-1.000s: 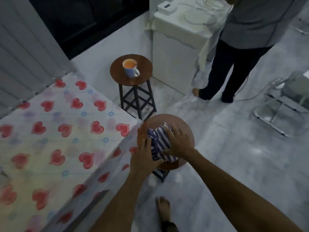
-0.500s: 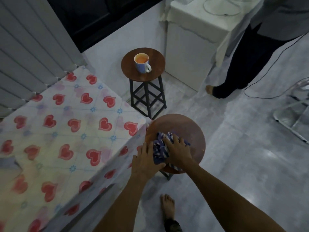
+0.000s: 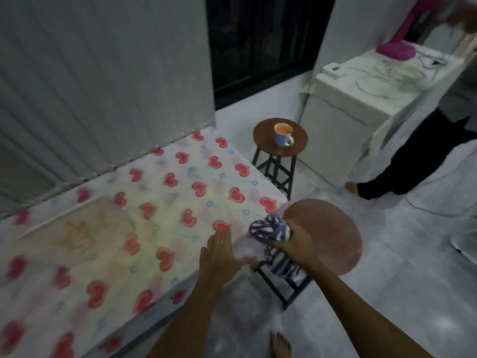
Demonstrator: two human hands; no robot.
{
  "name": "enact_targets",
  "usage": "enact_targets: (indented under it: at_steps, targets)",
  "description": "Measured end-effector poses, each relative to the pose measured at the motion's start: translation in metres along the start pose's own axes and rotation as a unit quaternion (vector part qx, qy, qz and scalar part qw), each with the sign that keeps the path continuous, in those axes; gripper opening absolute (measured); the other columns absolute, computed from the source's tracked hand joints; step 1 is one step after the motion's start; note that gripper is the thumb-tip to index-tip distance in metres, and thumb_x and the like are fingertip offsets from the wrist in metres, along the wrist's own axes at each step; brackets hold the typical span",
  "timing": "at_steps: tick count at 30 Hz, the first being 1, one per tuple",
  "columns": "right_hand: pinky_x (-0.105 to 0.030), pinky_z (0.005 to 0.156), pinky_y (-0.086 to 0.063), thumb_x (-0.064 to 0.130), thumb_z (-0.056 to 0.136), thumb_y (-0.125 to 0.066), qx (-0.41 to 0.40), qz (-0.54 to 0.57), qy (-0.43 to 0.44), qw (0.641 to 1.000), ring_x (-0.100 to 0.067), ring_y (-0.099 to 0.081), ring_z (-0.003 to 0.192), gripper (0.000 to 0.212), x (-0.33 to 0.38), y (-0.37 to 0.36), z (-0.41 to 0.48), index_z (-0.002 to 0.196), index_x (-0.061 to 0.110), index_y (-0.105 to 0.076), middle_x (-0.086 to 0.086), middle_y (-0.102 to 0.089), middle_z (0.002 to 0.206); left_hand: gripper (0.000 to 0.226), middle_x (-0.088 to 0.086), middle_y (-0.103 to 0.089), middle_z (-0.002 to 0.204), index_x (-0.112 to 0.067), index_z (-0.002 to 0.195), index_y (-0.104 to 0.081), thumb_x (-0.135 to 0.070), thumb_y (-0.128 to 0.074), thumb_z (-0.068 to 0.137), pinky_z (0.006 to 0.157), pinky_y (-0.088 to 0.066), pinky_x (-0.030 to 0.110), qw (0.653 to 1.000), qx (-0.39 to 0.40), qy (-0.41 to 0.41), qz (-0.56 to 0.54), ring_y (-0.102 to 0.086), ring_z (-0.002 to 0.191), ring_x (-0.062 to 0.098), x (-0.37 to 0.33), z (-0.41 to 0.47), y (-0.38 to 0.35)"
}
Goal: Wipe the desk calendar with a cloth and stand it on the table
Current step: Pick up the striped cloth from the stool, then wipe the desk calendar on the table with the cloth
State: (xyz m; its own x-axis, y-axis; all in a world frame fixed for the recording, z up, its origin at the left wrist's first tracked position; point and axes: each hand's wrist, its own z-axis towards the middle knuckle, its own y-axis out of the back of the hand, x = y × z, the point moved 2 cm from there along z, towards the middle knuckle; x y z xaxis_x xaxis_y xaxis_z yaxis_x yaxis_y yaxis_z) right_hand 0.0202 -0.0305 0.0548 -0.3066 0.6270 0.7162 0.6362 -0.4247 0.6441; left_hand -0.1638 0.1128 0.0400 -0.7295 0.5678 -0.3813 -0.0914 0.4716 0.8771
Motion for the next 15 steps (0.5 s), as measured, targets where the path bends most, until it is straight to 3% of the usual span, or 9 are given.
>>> enact_targets:
  at_steps: [6, 9, 13, 15]
  targets:
    - [-0.040, 0.081, -0.056, 0.029, 0.084, -0.083, 0.027, 0.117, 0.061, 0.991, -0.023, -0.070, 0.096, 0.044, 0.140, -0.092, -0.043, 0.121, 0.028, -0.059, -0.001, -0.072, 0.106, 0.103, 0.008, -0.008, 0.170, -0.025, 0.161, -0.006, -0.074, -0.055, 0.084, 0.120, -0.023, 0.052, 0.987, -0.063, 0.131, -0.065, -0.017, 0.153, 0.032, 0.157, -0.072, 0.104]
    - [-0.030, 0.071, -0.055, 0.035, 0.084, -0.082, 0.045, 0.162, 0.086, 0.982, -0.016, -0.072, 0.090, 0.034, 0.194, -0.143, -0.064, 0.110, 0.040, -0.062, 0.008, -0.074, 0.098, 0.106, 0.012, -0.010, 0.169, -0.021, 0.161, -0.005, -0.074, -0.055, 0.084, 0.120, -0.024, 0.049, 0.974, -0.091, 0.198, -0.066, -0.018, 0.153, 0.033, 0.241, -0.104, 0.148]
    - [-0.040, 0.076, -0.059, 0.042, 0.086, -0.079, 0.075, 0.151, 0.108, 0.980, -0.014, -0.070, 0.086, 0.027, 0.242, -0.200, -0.080, 0.105, 0.051, -0.062, 0.008, -0.073, 0.094, 0.109, 0.020, -0.035, 0.158, -0.015, 0.159, -0.014, -0.075, -0.059, 0.080, 0.111, -0.038, 0.052, 0.947, -0.163, 0.260, -0.098, -0.039, 0.141, 0.040, 0.326, -0.128, 0.189]
    - [-0.032, 0.072, -0.055, 0.043, 0.084, -0.079, 0.083, 0.152, 0.117, 0.978, -0.003, -0.068, 0.081, 0.029, 0.255, -0.220, -0.082, 0.096, 0.060, -0.059, 0.016, -0.072, 0.089, 0.108, 0.020, -0.044, 0.152, -0.015, 0.157, -0.016, -0.075, -0.060, 0.079, 0.106, -0.044, 0.054, 0.938, -0.173, 0.277, -0.118, -0.047, 0.135, 0.042, 0.356, -0.132, 0.197]
